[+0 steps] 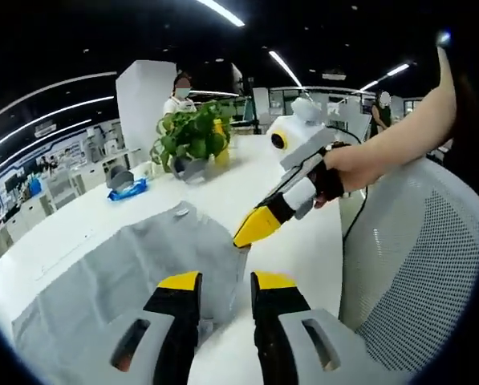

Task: Fold the towel on the table until its edges align and the towel forms a compact rectangular stack.

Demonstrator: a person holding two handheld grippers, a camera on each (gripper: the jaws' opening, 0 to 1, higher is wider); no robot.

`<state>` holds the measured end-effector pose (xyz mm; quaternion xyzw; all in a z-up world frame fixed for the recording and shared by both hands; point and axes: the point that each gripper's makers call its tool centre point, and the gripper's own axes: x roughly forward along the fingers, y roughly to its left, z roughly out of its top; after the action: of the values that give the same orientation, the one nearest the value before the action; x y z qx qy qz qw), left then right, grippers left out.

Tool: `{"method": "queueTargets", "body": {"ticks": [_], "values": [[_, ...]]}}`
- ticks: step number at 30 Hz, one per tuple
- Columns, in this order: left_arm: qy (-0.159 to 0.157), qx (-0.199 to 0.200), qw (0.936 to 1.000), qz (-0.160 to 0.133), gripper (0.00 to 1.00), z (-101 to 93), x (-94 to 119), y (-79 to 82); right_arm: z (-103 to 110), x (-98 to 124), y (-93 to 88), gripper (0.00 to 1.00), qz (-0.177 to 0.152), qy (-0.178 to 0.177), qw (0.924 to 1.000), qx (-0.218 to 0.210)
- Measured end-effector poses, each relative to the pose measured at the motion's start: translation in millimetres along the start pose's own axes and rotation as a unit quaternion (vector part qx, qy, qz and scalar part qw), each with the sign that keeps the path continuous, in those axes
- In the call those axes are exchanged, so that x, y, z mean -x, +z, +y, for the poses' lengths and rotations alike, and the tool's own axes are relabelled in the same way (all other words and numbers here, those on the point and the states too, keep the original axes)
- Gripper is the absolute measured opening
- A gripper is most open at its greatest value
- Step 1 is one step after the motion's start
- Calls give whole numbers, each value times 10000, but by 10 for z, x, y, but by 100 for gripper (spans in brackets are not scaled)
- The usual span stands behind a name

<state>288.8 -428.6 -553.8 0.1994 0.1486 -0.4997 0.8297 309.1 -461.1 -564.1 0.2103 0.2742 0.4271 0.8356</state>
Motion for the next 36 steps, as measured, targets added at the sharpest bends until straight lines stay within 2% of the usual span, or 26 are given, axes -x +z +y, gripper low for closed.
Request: {"method": "queueTargets", "body": {"ticks": [3, 4, 5, 6, 10, 14, 17, 19, 21, 23, 26, 28, 30, 32, 33, 36], "values": [[7, -406, 9992, 65, 25, -54, -22, 12, 142, -23, 37, 0, -154, 369, 9989, -251], [39, -565, 9984, 60, 25, -55, -24, 30, 134, -27, 40, 0, -163, 333, 9990, -230], [44, -691, 9976, 21, 25, -76, -29, 55, 212, -47, 42, 0, -196, 507, 9981, -291], [41, -717, 9974, 20, 24, -93, -31, 63, 298, -73, 16, 0, -138, 702, 9969, -316], [126, -987, 9950, 6, 23, -100, -37, 100, 375, -156, -68, 0, 39, 789, 9966, -213], [242, -1209, 9923, 127, 21, -64, -40, 78, 465, -179, -59, 0, -77, 1129, 9910, -717], [301, -1053, 9940, 32, 18, -26, -7, 130, 464, -163, -13, 0, -245, 1352, 9824, -1269], [324, -1056, 9939, 40, 16, -2, -3, 128, 444, -146, 35, 0, -380, 1398, 9784, -1473], [387, -1047, 9937, 130, 11, 30, 1, 102, 438, -134, 44, 0, -422, 1430, 9767, -1545], [360, -824, 9959, 129, 10, 25, -3, 99, 448, -142, 20, 0, -380, 1436, 9761, -1587], [367, -781, 9962, 142, 9, 25, 8, 91, 457, -148, 11, 0, -348, 1448, 9759, -1596], [396, -590, 9973, 170, 9, 39, 21, 92, 455, -144, 15, 0, -363, 1463, 9754, -1608], [436, -207, 9985, 262, 8, 64, 46, 53, 388, -127, 63, 0, -512, 1332, 9760, -1646], [438, -128, 9989, 148, 8, 90, 84, 95, 298, -78, 154, 0, -757, 1206, 9742, -1752], [442, -8, 9990, 93, 8, 95, 102, 117, 221, -40, 210, 0, -932, 1100, 9709, -1911], [297, 589, 9973, -323, 8, 58, 186, 307, -55, 55, 248, 2, -1190, 520, 9706, -2029]]}}
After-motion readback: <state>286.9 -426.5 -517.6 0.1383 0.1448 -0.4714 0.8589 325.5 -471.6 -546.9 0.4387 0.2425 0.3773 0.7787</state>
